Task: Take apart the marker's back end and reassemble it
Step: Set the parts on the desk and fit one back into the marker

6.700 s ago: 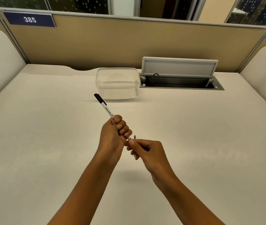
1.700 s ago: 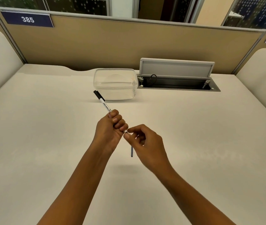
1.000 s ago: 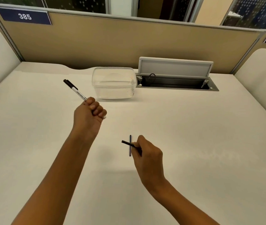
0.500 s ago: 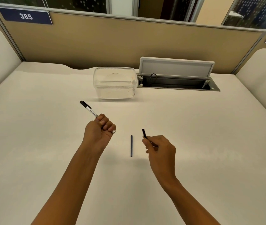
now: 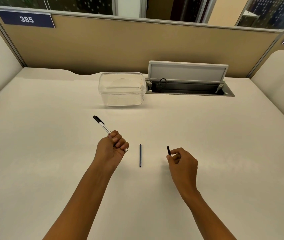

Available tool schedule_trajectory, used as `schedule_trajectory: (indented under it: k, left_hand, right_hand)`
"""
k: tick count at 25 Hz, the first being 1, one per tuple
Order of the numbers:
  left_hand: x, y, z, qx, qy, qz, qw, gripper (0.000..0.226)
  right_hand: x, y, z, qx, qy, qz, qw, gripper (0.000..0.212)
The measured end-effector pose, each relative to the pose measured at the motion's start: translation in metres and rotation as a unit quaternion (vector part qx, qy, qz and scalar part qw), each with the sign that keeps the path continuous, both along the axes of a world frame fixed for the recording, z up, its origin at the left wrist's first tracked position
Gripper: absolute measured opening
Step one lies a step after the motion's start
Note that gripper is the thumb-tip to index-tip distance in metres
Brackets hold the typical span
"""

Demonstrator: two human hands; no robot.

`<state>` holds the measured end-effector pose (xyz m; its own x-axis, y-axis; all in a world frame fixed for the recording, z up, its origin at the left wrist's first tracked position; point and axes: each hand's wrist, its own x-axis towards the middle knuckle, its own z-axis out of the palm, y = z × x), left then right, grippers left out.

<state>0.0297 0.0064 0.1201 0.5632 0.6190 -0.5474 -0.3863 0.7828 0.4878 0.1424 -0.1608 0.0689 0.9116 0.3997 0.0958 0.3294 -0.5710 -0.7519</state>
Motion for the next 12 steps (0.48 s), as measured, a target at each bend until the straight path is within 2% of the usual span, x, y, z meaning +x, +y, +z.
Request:
schedule_trajectory:
  k: [7, 12]
  left_hand:
    - [0.001, -0.005, -0.004, -0.007, 0.009, -0.006, 1.0, 0.042]
    - [-0.002, -0.003, -0.003, 0.006, 0.013, -0.012, 1.0, 0.042]
  right_hand:
    - [0.001, 0.0, -0.017, -0.124, -0.051, 0.013, 0.991, 0.006]
    - [0.0, -0.001, -0.018, -0.135, -0.058, 0.016, 0.989, 0.009]
